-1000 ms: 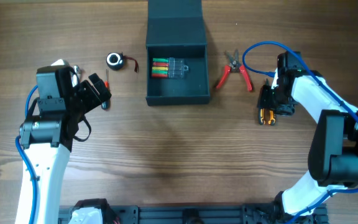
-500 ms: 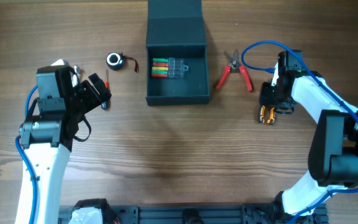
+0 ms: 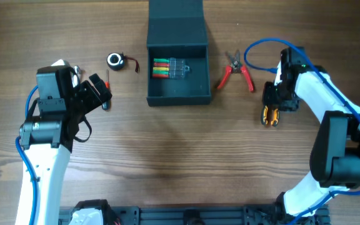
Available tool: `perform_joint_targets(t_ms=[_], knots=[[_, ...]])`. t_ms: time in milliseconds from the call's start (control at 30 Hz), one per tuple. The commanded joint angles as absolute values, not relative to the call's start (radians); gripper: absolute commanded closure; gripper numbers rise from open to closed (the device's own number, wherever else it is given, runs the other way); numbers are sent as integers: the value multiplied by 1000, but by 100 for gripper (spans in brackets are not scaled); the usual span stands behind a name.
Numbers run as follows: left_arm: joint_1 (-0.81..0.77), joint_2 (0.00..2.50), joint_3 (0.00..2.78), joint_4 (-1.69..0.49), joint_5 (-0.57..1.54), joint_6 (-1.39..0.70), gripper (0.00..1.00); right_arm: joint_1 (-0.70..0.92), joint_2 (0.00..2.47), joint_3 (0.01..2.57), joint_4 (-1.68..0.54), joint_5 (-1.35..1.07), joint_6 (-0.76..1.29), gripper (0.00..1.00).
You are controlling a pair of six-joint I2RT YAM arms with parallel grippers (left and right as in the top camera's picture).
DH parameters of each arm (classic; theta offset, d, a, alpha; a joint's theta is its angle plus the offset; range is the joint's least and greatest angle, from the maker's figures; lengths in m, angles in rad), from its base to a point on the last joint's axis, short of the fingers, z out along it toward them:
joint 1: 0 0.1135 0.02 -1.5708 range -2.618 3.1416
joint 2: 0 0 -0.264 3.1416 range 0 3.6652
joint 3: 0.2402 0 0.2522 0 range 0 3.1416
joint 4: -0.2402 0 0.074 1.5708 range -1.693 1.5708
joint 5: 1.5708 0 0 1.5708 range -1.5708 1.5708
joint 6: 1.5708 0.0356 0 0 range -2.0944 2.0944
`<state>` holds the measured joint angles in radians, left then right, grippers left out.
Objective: Pack container
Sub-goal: 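Carry the pliers into the green box and release them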
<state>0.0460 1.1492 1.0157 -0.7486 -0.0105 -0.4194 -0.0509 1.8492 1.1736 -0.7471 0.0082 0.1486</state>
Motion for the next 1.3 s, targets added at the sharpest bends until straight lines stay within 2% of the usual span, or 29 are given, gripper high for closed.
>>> perform_joint_targets(t_ms=[0,133,333,467,600,833,1100,1267], knots=[[44,1150,1034,-746,-20,-396,0,-51,1720,1266,-771,-33,130,96],[44,1150,1034,-746,-20,-396,0,-16,1608,1333,-808,-130,58,96],[44,1150,1034,-746,-20,-396,0,167,1414,1389,-777,-140,-125,96],[44,1150,1034,-746,-20,-396,0,304,1371,1389,-747,-279,-379,96],[44,1150,1034,-746,-20,-396,0,422,1392,1389,-727,-284,-581,95],[44,1150,1034,-746,-20,-396,0,468,1550,1485,-603,-200,-637,96],[44,1150,1034,-746,-20,-396,0,485,1887,1837,-749,-127,-655,96],[44,1150,1034,-746,-20,-396,0,515,2008,1861,-845,-189,-729,96]])
